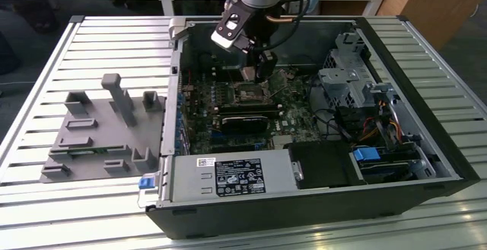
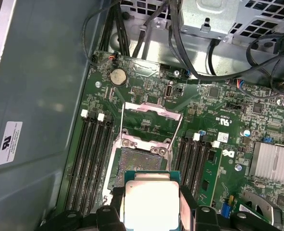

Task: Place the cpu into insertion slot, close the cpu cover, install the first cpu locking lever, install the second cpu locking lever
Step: 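Place the cpu into insertion slot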

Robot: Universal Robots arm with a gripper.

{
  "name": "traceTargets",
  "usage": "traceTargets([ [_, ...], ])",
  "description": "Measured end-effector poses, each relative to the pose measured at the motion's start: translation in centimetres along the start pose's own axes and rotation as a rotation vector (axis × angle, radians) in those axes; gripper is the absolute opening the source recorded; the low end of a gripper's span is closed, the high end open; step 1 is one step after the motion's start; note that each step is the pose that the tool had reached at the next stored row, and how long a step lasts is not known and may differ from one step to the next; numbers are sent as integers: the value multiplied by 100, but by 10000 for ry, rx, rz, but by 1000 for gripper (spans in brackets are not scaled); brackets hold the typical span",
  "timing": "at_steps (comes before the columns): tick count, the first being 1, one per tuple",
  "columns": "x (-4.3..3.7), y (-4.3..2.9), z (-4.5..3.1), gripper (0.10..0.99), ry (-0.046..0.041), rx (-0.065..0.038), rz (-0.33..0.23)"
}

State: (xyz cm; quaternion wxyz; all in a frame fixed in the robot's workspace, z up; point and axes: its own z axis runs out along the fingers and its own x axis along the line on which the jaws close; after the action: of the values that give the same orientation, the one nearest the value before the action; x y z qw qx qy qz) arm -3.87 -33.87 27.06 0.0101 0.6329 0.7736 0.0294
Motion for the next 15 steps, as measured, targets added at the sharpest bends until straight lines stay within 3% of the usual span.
traceTargets([
  [15,-1,-2,37,541,5,26,5],
])
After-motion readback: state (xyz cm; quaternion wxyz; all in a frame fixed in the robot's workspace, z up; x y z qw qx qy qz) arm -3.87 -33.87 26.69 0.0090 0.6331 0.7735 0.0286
